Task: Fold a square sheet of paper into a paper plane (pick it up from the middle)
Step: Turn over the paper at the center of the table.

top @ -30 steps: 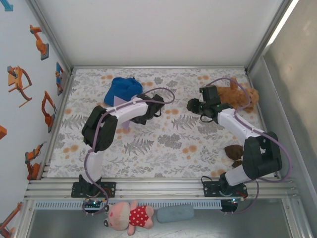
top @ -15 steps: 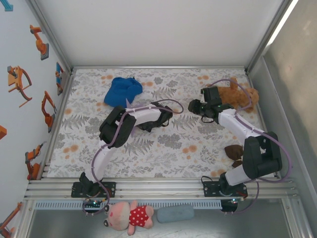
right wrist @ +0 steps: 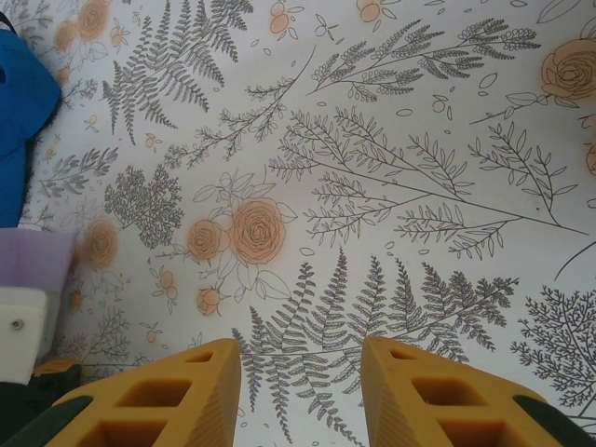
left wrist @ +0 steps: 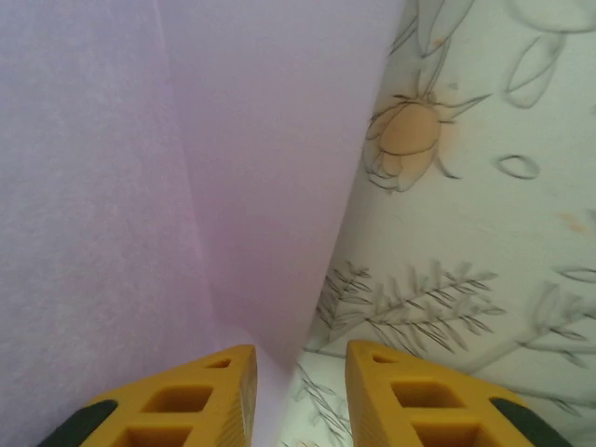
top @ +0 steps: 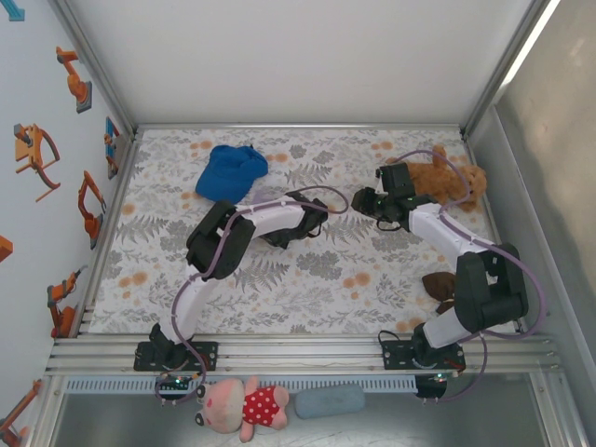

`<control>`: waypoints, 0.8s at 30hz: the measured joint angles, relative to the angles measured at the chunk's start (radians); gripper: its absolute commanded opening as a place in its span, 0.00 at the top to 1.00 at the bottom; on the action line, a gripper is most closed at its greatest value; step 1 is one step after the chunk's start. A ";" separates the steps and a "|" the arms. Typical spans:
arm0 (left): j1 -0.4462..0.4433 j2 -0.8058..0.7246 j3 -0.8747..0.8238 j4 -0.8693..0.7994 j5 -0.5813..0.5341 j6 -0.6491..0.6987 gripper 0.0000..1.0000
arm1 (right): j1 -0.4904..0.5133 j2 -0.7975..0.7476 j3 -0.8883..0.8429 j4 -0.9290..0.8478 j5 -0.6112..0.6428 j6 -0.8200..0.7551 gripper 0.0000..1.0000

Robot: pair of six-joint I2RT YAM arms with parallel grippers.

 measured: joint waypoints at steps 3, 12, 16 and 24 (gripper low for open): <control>-0.006 -0.049 -0.017 0.066 0.080 0.011 0.60 | 0.000 0.000 -0.003 0.008 0.000 0.006 0.62; -0.013 -0.246 -0.163 0.266 0.377 0.015 0.55 | 0.000 0.000 -0.010 0.019 0.005 0.021 0.62; -0.011 -0.380 -0.279 0.390 0.531 0.006 0.52 | 0.000 0.002 -0.010 0.019 0.005 0.024 0.61; 0.081 -0.544 -0.470 0.575 0.685 -0.045 0.46 | 0.000 0.012 -0.010 0.029 -0.003 0.033 0.59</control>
